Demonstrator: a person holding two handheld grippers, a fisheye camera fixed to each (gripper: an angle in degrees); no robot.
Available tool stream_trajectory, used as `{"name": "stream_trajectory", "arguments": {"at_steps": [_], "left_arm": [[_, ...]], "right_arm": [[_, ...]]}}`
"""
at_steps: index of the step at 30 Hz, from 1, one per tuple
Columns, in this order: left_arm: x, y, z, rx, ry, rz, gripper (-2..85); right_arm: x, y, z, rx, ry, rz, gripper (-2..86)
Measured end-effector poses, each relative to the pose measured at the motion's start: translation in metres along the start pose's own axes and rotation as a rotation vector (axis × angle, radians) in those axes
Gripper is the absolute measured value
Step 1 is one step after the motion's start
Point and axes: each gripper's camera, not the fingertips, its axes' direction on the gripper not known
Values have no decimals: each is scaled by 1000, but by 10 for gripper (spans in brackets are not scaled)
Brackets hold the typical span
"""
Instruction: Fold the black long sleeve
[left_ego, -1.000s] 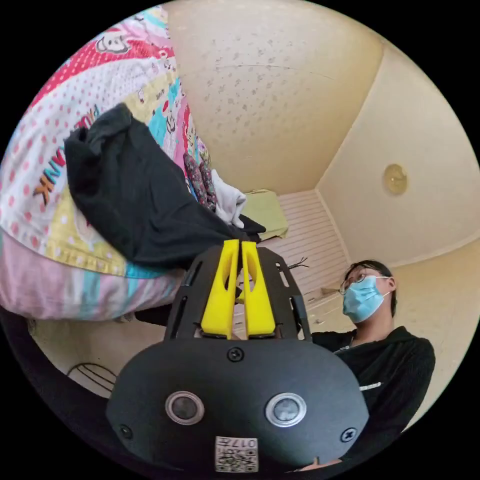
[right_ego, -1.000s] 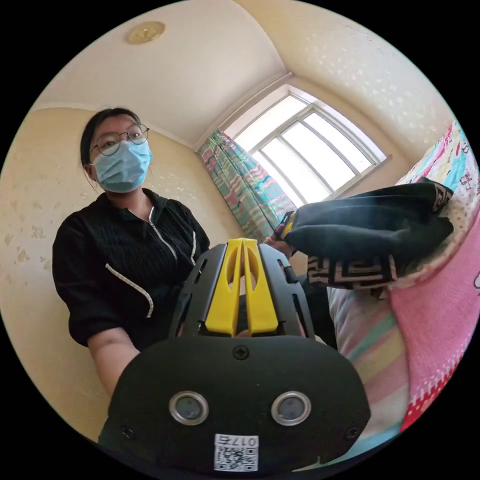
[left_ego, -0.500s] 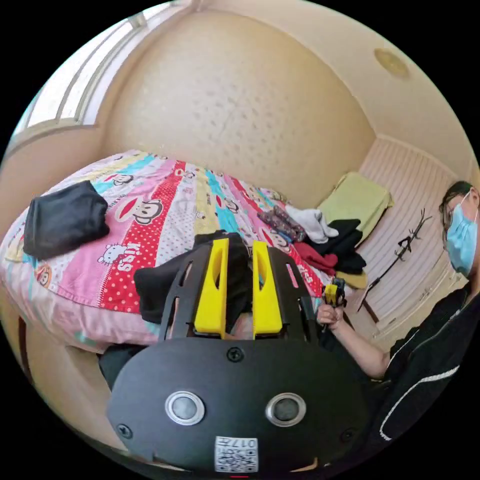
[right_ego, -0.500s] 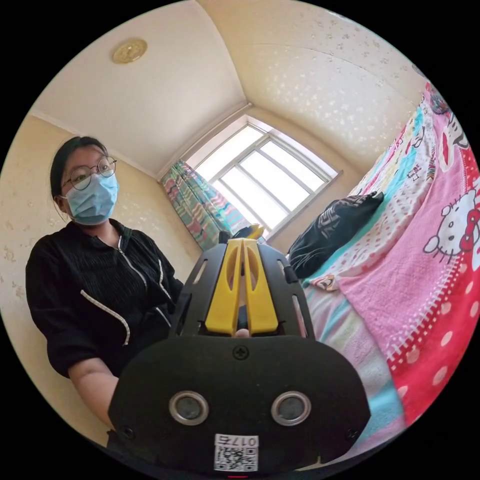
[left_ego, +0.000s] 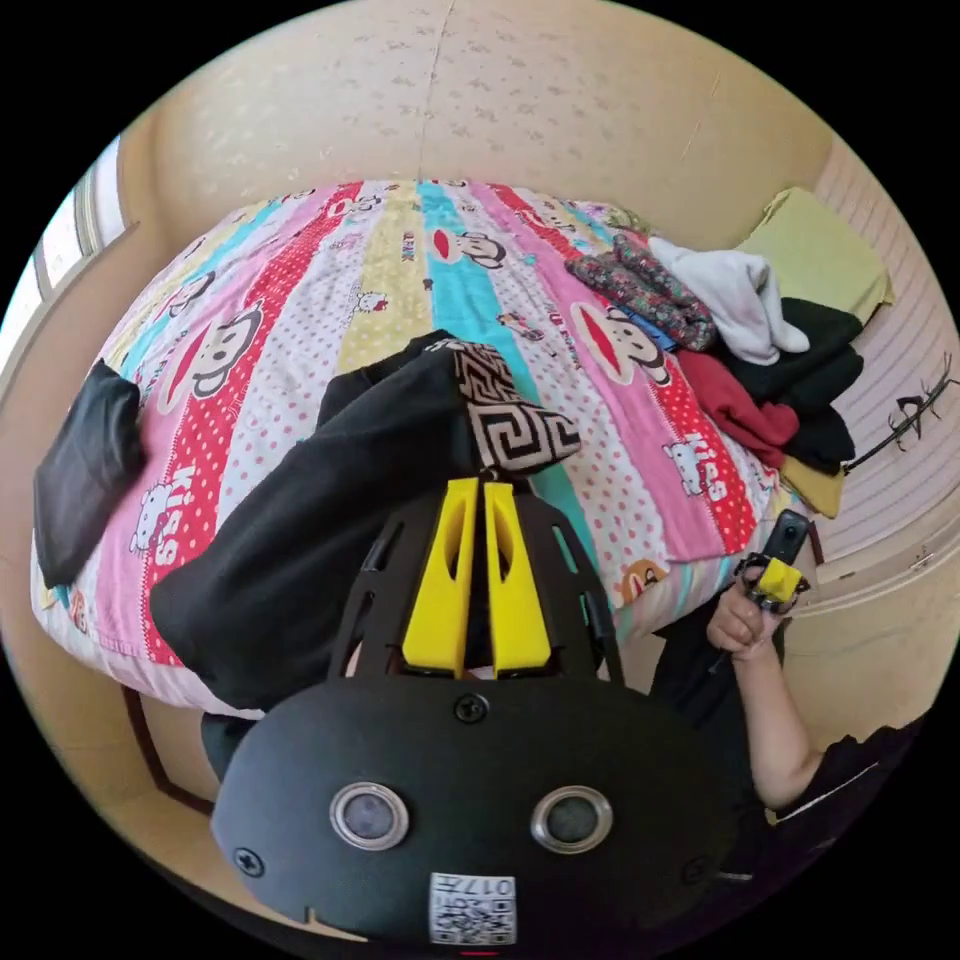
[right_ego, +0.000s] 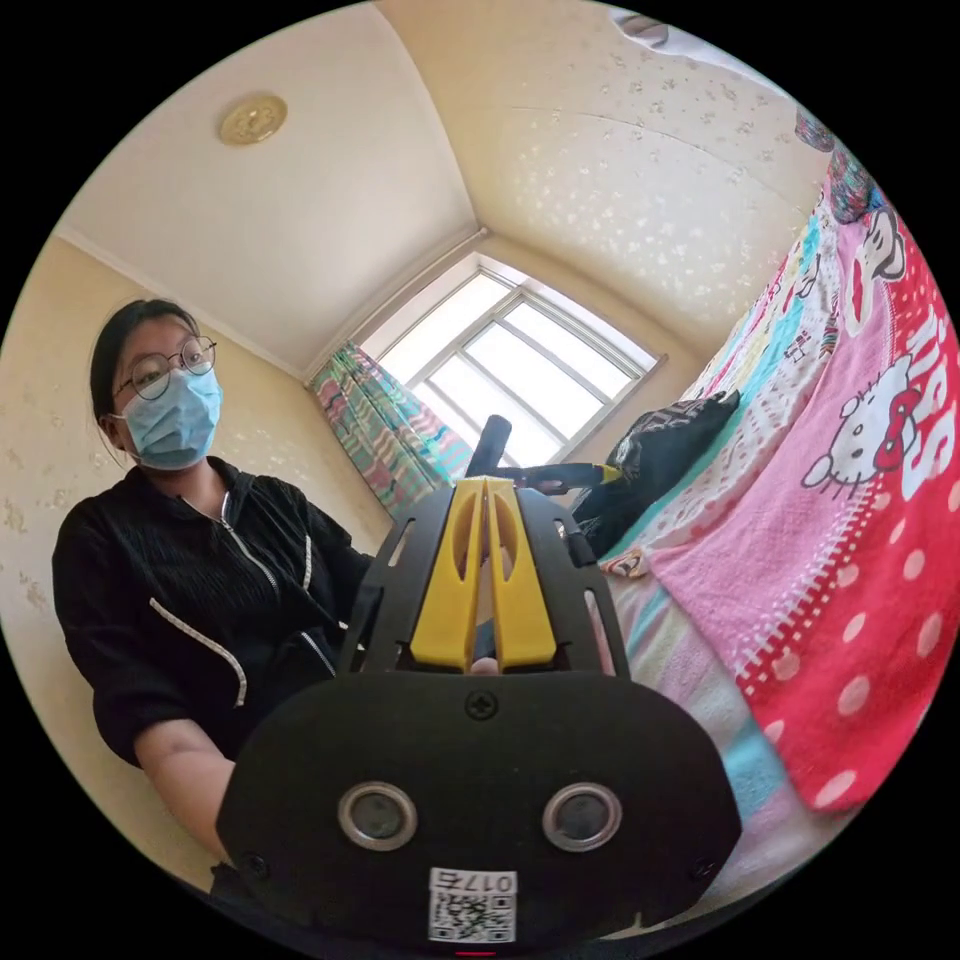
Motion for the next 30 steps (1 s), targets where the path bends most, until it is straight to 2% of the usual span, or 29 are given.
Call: {"name": "stream_trajectory", "arguments": {"at_steps": [4, 8, 10, 13, 15, 19, 23, 27, 30], "left_arm": [[9, 0, -74, 189, 194, 93, -6], [-3, -1, -146, 447, 611, 170, -7], [-20, -5, -160, 512, 712, 148, -7], [-77, -7, -156, 530, 776, -44, -6], [-138, 12, -134, 482, 826, -300, -6], [-197, 65, -110, 413, 843, -467, -6], [-208, 100, -119, 431, 1040, -396, -7], [-184, 81, -172, 464, 1260, -97, -7], [-160, 58, -217, 444, 1331, 47, -7]], "right_arm": [[4, -11, -9, 18, 12, -13, 2], [9, -16, -11, 18, 10, -3, 2], [10, -19, -11, 16, 10, -6, 2], [10, -21, -10, 11, 24, -4, 2], [10, -21, -9, 14, 30, 1, 2], [13, -21, -8, 30, 59, 17, 2], [18, -19, 0, 22, 69, 51, 3], [8, -18, 24, -53, 151, 27, 9], [-16, -19, 47, -68, 159, -90, 24]]}}
